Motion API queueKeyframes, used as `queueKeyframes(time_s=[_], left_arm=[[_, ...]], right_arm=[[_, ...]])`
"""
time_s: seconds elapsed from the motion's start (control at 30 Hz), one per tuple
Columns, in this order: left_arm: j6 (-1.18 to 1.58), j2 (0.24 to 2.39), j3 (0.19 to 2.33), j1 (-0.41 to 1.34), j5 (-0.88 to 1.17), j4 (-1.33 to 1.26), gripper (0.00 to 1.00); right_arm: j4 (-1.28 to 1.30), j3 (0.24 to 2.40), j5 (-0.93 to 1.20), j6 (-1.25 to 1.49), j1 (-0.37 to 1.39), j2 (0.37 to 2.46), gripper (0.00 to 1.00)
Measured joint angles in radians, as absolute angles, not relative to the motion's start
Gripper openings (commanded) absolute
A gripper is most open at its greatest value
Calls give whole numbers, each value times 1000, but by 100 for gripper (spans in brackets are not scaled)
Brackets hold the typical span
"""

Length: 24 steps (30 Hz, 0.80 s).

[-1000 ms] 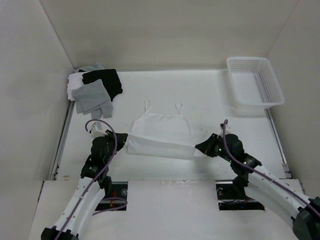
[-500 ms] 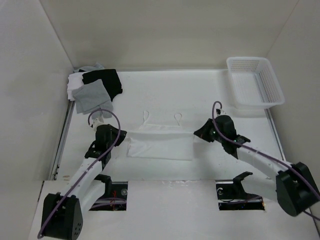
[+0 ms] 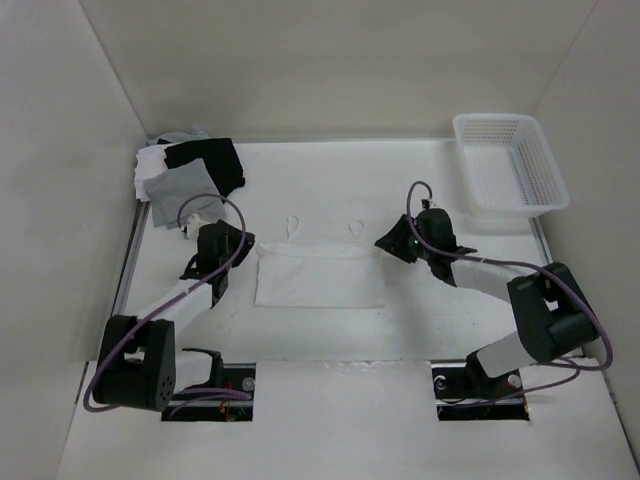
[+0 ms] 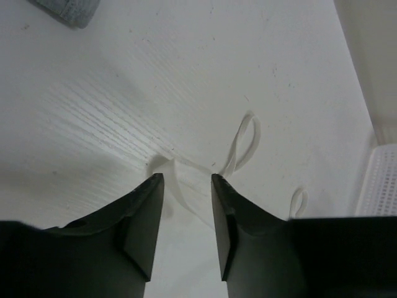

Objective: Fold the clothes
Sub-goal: Fold the tank top

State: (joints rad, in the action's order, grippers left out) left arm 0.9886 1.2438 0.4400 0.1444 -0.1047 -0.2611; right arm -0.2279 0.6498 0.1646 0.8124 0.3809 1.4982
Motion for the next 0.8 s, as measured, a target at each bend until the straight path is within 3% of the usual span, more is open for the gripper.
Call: queueKeyframes(time_s=[0.13,0.33,0.4,0.5,0.8], left_arm=[[979,1083,379,168,-124,-242,35],[961,720,279,246,-162,-1,36],[966,662,261,265,-175,107,38],[982,648,241,291,-183,229,40],[1030,764,237,371,-188,302,39]], right_arm=[[-272,542,132,821,401,1382,51],[-186,346,18,868,546,1122,30],[-110,335,-33,894,598,1081,34],[-2,333,-109,925,661,1024,52],[146,333,-192,981,702,978,54]])
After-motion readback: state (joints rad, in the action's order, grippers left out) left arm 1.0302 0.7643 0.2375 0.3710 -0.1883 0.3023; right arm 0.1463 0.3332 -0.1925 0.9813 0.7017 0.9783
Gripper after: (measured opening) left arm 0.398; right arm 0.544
